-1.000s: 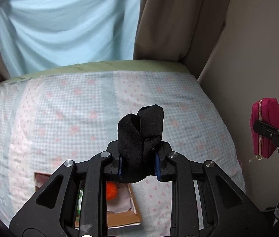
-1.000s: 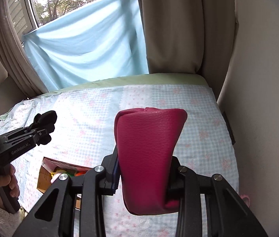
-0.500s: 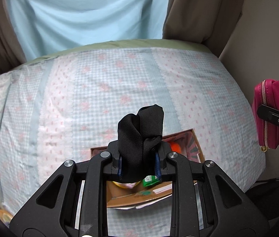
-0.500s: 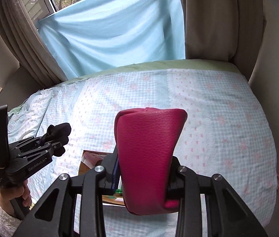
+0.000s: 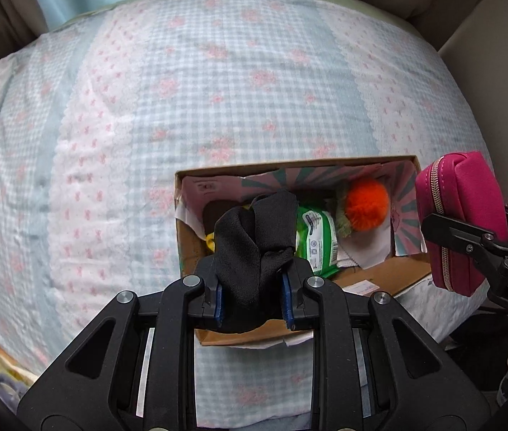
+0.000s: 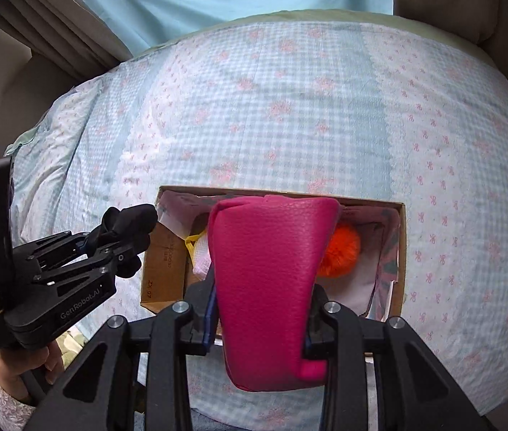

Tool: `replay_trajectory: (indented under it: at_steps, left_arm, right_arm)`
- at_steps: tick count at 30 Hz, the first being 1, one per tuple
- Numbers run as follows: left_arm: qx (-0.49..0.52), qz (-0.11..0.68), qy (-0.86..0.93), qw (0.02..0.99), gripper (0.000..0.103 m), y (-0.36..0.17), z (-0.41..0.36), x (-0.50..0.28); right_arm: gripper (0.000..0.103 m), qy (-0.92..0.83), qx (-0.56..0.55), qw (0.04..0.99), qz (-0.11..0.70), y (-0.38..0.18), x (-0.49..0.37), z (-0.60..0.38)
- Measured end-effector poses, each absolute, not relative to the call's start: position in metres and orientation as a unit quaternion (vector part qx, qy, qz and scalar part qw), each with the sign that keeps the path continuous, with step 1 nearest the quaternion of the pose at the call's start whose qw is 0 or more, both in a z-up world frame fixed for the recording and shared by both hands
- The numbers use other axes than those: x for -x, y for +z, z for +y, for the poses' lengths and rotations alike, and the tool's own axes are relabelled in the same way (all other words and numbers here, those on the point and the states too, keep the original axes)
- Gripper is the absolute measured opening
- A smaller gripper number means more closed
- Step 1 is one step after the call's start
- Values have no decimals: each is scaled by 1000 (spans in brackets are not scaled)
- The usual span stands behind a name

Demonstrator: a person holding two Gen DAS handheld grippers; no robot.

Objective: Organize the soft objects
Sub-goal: 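Carry scrunchie and magenta pouch over the box and release both inside, then lift both open tools up and away from the box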

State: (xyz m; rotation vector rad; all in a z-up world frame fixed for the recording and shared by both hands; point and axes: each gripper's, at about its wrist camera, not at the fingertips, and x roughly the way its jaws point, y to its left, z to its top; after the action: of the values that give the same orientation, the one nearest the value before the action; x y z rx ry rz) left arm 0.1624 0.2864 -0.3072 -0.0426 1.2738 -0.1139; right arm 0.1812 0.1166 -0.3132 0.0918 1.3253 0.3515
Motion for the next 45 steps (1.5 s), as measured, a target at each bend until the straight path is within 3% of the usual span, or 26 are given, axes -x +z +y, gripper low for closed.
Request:
replay_trajectory:
  at_steps: [7,12,14,15,16,17,19,36,41,45]
  left_arm:
    - [5,652,-64,755,20,-380,271,-168]
    - [-8,657,-55,752,20,-398,266,-163]
    - [-16,653,-55,756,23,-393,266,-164]
    - [-18,650,-58,758,43,-389,266,-166]
    - [-19,645,-60,761,88,-384,266,-167]
    - [-18,642,-65,764,103,-380,266,-168]
    - [-11,636,-76,768,103,-373,265,-168]
    - [-8,605,-74,793,103,-334,254,-128]
    - [-7,583,-47,811,103,-290,242,-117]
    - [7,540,-29,841,103,-229,226,-107]
  right_arm:
    - [32,143,-59,734,661,-378,-187,109]
    - [35,139,-76,736,658,-375,-181,100]
    - [40,136,-82,744,649,-366,-180,97]
    - [42,132,-87,751,642,-361,-180,95]
    - [53,129,-94,757,634,-356,-179,93]
    - [75,123,-100,764,626,-352,-179,91]
    - [103,103,-109,774,615,-345,-177,83]
    - [103,70,-117,793,593,-304,-138,45]
    - [103,96,-107,808,572,-260,-128,33]
    - [103,117,-60,849,511,-189,-113,20]
